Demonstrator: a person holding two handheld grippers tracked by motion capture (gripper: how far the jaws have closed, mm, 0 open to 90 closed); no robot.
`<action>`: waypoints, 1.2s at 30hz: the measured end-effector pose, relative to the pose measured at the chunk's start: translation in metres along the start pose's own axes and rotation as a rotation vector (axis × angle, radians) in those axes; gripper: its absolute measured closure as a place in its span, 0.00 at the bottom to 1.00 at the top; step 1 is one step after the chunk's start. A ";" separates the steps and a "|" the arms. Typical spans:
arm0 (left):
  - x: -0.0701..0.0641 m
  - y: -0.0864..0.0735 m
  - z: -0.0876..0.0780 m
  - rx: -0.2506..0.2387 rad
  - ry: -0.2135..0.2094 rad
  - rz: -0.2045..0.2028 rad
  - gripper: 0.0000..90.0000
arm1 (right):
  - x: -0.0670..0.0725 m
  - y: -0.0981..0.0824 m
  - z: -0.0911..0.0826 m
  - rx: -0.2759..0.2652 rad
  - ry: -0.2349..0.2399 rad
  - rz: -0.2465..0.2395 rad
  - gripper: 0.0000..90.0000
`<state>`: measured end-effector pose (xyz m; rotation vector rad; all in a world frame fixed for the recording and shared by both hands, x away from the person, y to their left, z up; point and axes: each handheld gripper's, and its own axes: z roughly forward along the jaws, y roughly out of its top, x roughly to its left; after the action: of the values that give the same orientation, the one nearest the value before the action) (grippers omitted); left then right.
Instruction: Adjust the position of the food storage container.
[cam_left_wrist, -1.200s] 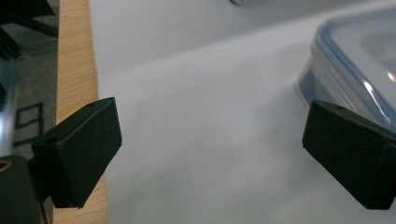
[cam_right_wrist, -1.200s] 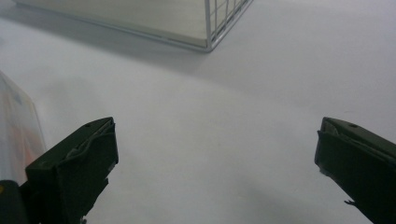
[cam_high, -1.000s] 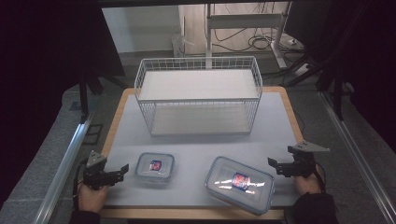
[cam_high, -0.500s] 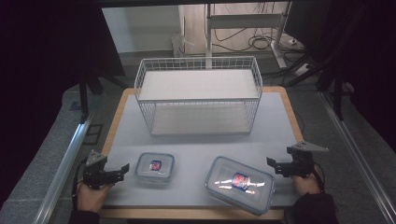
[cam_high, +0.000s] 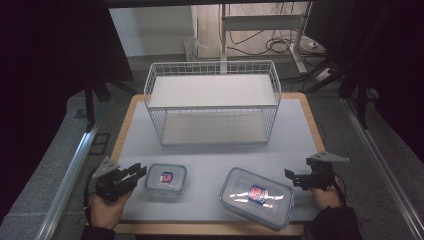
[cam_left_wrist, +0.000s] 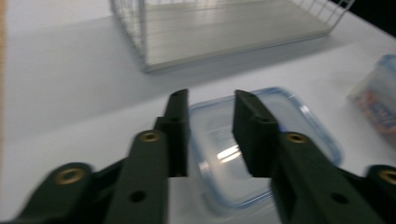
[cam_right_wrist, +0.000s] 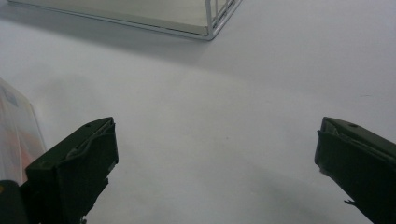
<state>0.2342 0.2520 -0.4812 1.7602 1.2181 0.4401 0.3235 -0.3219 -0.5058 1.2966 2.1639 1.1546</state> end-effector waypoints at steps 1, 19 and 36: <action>-0.007 0.001 0.004 0.007 -0.007 0.012 0.89 | 0.000 0.000 0.000 0.000 -0.002 0.000 0.00; -0.091 0.001 0.071 0.169 -0.171 0.141 1.00 | 0.002 0.001 0.003 0.005 0.013 -0.017 0.00; -0.064 -0.004 0.075 0.253 0.050 0.158 1.00 | 0.001 0.002 0.002 0.007 0.036 -0.011 0.00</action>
<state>0.2569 0.1604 -0.5105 2.0824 1.2165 0.4392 0.3252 -0.3194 -0.5057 1.2743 2.2003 1.1751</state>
